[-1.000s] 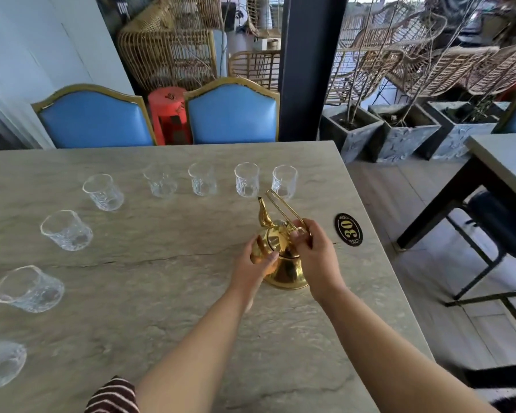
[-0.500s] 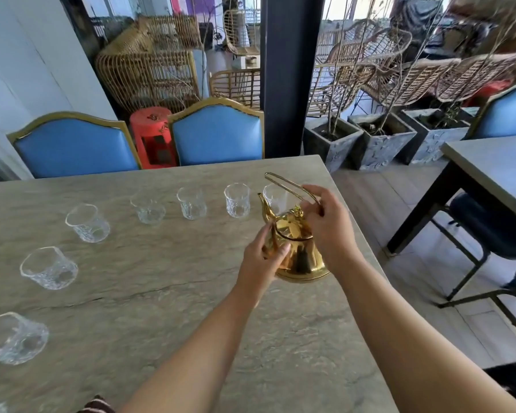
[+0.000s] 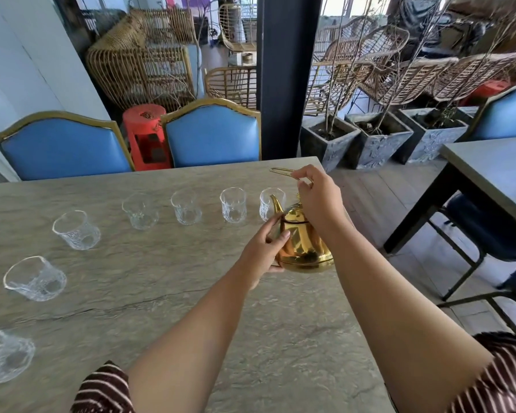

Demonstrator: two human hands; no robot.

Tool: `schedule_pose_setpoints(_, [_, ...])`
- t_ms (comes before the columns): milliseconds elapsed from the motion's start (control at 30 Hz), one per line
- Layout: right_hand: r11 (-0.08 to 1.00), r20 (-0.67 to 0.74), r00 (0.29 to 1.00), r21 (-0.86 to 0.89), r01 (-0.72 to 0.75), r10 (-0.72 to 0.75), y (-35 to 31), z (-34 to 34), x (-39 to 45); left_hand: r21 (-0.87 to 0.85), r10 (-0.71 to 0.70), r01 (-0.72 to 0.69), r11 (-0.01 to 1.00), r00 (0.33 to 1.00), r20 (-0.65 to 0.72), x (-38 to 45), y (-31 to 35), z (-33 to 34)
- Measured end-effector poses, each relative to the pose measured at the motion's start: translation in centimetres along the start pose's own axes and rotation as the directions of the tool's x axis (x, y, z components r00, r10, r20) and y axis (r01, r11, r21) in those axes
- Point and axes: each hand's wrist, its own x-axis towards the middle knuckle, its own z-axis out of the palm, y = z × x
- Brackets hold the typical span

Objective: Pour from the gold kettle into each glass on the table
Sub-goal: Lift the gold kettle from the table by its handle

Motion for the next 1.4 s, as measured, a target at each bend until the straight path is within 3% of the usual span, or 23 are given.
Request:
schedule_pose_setpoints(333, [0.986,-0.021,0.999,-0.162,-0.027,0.024,-0.6,1.7,2.5,-0.095,-0.073,0.073,0.993,0.997,0.001,2.1,-0.6,-0.4])
schedule_pose_setpoints(733, [0.983,0.051,0.998,-0.182,-0.024,0.034,-0.5,2.3,4.2,-0.160,-0.071,0.066,0.985,0.997,-0.022,2.4,-1.0,-0.3])
schedule_pose_setpoints(1400, [0.983,0.058,0.997,-0.176,-0.048,0.059,-0.6,2.5,4.2,-0.156,-0.071,0.068,0.986,0.997,-0.017,2.1,-0.9,-0.6])
